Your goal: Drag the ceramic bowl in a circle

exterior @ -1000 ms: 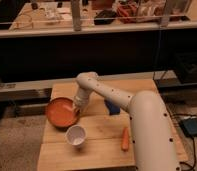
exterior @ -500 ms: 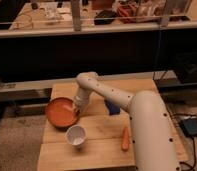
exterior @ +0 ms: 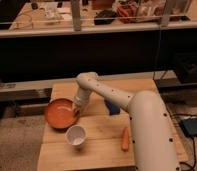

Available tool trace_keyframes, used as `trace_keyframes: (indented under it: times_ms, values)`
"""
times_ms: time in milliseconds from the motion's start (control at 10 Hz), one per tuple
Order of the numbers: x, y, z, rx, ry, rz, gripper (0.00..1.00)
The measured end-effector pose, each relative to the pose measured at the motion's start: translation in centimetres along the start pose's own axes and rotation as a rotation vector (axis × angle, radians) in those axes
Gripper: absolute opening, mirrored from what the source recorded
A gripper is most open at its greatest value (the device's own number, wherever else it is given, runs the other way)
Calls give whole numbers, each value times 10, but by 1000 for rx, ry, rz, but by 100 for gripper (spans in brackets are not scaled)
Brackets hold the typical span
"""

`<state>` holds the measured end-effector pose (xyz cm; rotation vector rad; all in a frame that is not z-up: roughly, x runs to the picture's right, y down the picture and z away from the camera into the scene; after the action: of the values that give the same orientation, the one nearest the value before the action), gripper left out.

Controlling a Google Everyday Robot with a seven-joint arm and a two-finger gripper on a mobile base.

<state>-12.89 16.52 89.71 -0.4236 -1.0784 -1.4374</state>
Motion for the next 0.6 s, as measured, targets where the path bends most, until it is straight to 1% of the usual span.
trace_keyframes:
  times_ms: [100,200,600]
  values:
    - [0,-2,0,0,0,-2,6]
    - [0,-2,0,0,-1,-3,0]
    - [-1,-2,-1,1,-2,-2,0]
